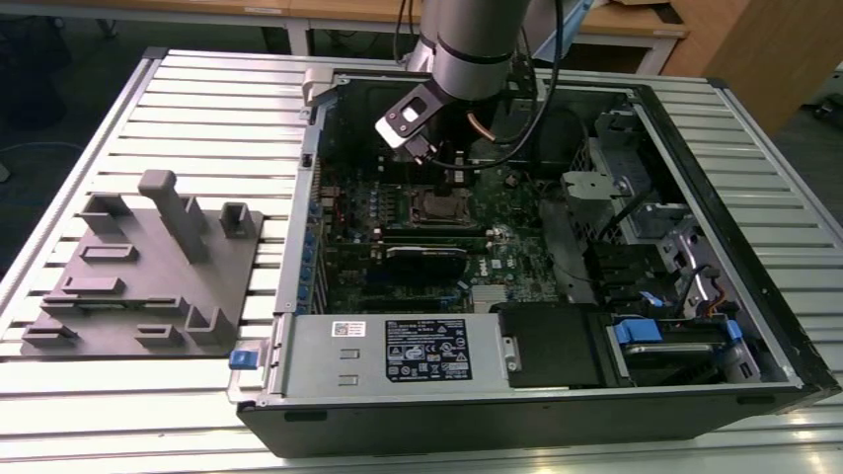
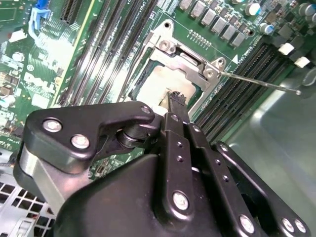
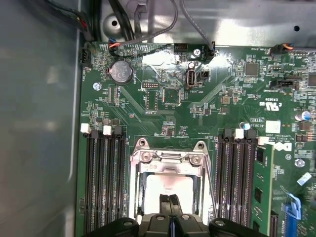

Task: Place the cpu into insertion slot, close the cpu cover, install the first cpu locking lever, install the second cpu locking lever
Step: 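Install the first cpu locking lever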

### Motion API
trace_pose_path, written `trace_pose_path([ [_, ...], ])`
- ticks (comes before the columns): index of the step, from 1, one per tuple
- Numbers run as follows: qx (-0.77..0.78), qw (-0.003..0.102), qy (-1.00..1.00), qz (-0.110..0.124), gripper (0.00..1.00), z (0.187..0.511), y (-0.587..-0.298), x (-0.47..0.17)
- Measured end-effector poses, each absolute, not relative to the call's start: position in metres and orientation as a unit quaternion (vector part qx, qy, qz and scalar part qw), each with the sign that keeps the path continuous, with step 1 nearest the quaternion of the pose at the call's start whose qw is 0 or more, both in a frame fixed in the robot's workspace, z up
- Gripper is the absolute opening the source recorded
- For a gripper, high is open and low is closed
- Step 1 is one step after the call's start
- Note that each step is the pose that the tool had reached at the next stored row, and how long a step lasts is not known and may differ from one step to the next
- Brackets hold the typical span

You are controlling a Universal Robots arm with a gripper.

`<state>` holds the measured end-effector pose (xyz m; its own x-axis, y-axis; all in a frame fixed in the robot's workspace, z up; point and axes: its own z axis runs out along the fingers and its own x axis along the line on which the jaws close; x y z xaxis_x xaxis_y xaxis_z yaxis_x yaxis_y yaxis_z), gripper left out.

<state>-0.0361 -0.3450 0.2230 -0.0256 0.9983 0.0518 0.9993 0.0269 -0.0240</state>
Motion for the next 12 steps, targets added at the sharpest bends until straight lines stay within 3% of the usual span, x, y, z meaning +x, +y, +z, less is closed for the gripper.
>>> trace_pose_path([
  [12, -0.697, 0.027, -0.716, -0.009, 0.11, 0.242, -0.345, -0.036],
])
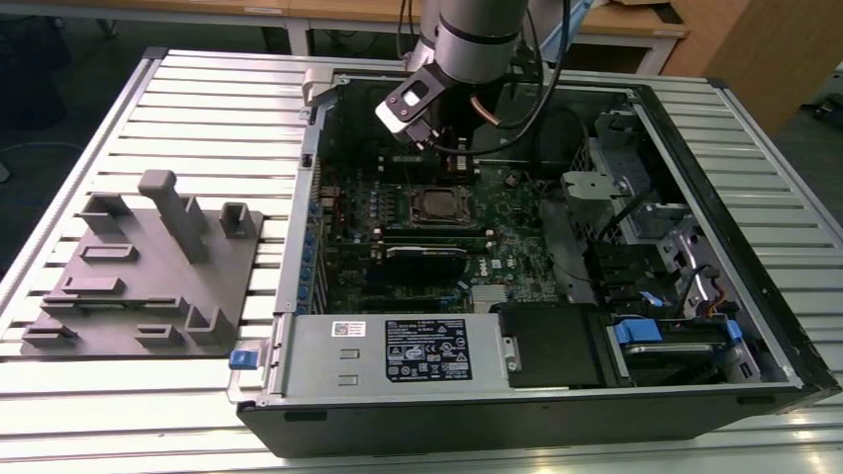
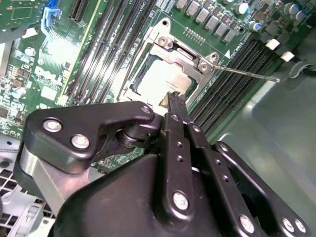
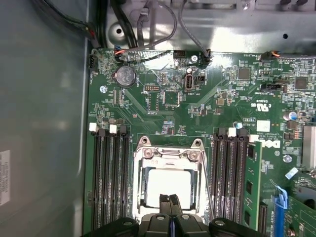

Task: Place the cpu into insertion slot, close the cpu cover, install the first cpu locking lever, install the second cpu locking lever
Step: 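Install the first cpu locking lever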

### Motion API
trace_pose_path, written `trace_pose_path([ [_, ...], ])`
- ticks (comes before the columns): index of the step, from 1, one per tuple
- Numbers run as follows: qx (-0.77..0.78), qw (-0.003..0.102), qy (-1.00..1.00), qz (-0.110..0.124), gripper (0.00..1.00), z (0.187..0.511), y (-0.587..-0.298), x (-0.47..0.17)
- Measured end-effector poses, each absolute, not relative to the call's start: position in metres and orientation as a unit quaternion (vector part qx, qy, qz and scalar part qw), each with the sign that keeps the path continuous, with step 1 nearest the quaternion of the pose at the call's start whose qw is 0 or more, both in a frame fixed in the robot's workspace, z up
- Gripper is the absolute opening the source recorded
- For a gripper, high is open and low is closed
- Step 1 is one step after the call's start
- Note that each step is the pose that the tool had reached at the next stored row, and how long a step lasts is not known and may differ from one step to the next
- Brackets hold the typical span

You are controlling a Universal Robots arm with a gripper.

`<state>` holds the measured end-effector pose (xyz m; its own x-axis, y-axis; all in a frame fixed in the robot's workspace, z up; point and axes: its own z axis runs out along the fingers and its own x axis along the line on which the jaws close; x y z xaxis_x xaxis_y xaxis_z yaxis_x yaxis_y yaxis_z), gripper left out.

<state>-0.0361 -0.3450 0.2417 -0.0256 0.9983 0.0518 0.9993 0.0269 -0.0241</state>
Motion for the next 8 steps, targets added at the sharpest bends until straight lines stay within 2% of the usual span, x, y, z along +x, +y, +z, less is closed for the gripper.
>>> trace_pose_path([
  [8, -0.697, 0.027, -0.716, -0.009, 0.11, 0.253, -0.345, -0.036],
])
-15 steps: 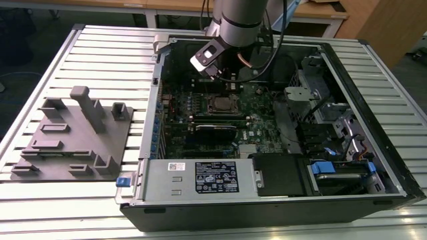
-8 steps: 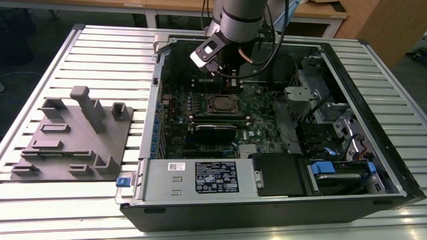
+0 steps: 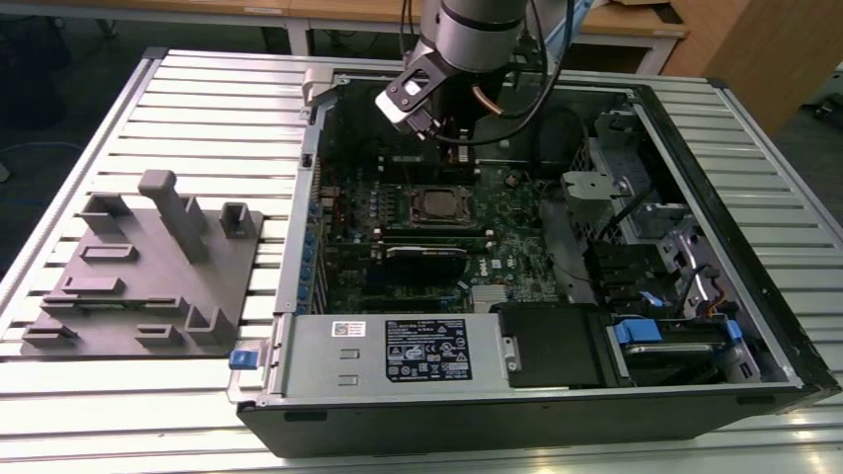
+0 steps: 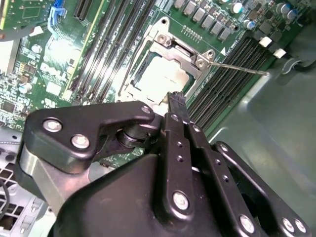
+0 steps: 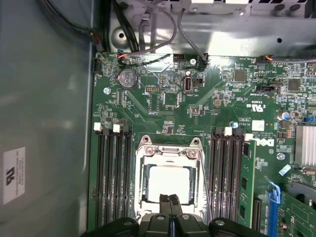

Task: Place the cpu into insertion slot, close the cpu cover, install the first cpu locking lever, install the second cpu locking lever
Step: 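Install the first cpu locking lever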

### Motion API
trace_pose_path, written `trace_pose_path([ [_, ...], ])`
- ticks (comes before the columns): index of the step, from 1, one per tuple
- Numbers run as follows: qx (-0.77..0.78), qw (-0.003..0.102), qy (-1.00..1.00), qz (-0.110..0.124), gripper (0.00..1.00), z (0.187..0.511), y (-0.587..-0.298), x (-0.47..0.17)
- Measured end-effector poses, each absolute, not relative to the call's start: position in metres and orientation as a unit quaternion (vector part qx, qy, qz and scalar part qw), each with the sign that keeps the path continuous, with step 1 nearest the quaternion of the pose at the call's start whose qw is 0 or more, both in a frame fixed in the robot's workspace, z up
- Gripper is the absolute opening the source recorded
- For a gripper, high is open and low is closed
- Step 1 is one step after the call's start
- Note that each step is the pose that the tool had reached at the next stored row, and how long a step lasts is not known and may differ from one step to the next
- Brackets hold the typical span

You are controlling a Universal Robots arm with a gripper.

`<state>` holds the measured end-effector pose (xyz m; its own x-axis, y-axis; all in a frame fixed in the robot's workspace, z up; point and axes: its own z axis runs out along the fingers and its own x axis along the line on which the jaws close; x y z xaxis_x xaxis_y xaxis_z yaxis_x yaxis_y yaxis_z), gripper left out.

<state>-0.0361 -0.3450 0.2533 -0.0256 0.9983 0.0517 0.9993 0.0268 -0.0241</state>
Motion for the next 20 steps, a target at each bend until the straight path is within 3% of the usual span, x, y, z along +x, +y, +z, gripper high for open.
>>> trace_pose_path([
  [20, -0.666, 0.027, -0.745, -0.008, 0.11, 0.2548, -0.3452, -0.0363],
])
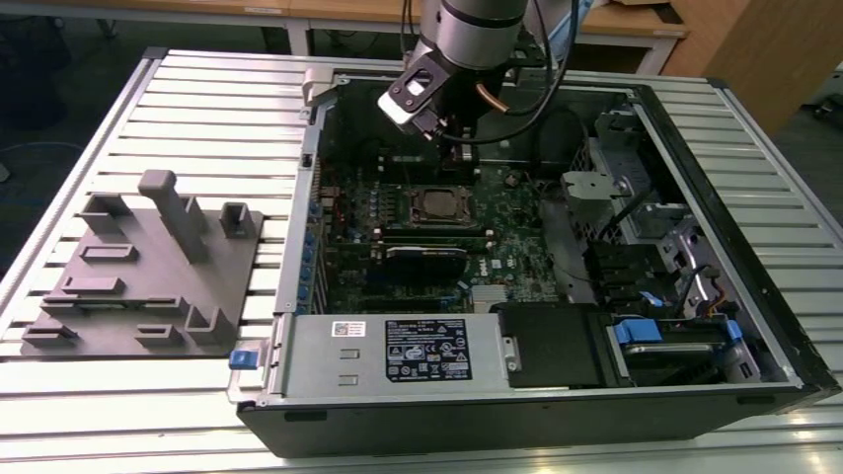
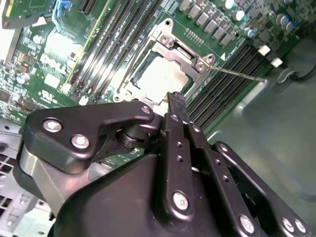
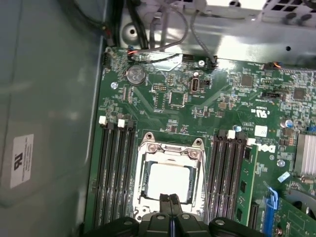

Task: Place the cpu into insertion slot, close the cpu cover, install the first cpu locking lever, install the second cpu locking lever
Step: 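Install the first cpu locking lever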

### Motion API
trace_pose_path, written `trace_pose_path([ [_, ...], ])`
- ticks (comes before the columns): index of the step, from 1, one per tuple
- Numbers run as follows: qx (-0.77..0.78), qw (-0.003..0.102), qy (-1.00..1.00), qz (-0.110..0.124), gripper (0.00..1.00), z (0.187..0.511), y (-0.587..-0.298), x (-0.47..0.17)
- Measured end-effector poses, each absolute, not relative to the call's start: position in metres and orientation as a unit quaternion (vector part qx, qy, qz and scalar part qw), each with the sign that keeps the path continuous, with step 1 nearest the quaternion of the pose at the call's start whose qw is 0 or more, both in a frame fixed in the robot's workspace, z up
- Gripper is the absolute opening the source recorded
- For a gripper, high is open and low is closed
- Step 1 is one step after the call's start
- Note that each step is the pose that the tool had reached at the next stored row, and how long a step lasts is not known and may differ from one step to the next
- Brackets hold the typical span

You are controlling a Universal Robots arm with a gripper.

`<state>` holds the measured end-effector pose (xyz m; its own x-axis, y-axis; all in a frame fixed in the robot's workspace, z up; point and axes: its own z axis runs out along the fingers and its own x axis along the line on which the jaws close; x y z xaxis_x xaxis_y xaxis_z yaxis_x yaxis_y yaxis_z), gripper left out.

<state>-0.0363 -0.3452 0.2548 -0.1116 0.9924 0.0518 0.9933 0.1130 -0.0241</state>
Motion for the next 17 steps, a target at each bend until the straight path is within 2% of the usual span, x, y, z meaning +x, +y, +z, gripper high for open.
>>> trace_pose_path([
  [4, -0.652, 0.026, -0.758, -0.009, 0.11, 0.2548, -0.3463, -0.0366],
  [10, -0.643, 0.016, -0.766, -0.017, 0.11, 0.2547, -0.3478, -0.0374],
  [17, -0.612, 0.017, -0.791, -0.016, 0.11, 0.2548, -0.3480, -0.0376],
])
